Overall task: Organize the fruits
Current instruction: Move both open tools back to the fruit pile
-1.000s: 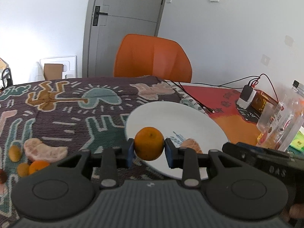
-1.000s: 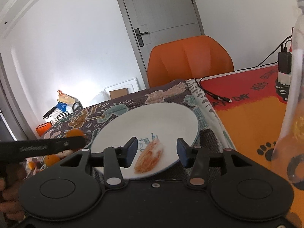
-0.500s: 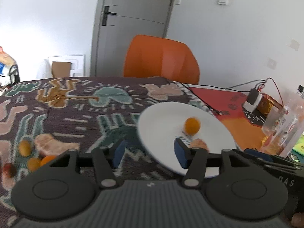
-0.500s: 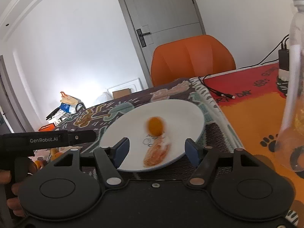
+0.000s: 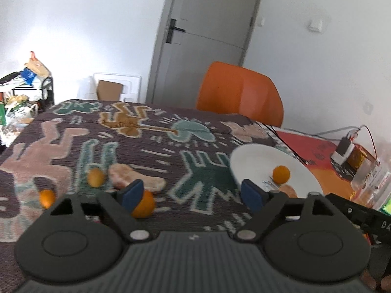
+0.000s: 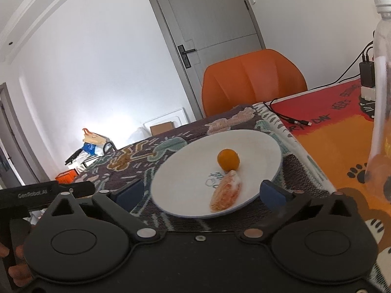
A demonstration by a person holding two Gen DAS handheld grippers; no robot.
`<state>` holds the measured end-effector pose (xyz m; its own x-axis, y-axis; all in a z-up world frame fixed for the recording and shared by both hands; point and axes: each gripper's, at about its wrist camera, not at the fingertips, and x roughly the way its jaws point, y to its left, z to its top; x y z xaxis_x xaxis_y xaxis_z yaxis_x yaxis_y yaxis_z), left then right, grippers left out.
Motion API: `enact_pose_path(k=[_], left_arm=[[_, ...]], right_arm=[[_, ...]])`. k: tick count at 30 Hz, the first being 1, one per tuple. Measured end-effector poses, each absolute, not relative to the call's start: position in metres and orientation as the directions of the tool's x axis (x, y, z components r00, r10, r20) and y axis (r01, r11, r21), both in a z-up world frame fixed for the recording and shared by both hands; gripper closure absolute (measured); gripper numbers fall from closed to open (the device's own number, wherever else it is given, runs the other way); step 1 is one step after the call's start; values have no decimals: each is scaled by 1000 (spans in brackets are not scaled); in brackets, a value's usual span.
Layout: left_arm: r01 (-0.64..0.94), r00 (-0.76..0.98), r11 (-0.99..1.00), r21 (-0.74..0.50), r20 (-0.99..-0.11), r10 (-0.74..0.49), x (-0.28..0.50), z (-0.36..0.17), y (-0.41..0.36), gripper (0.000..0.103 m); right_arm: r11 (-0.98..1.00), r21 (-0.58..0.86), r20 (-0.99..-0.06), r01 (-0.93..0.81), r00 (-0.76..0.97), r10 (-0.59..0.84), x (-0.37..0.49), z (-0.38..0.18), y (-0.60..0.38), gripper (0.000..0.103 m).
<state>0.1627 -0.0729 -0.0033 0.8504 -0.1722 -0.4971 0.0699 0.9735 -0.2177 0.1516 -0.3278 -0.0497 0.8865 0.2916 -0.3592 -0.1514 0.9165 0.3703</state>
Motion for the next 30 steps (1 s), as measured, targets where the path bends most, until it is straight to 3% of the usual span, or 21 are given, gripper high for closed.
enact_pose_path(k=[8,30], left_arm=[[-15,877,977,-211,-471,-89,139,3,-31,6],[-154,886,966,-207,-463,42,85,-7,61,7]], right_arm=[[905,382,-367,-188,868,335,147,-46,-304,0],[881,301,-381,-366,800,463,137,-41,-220,0]])
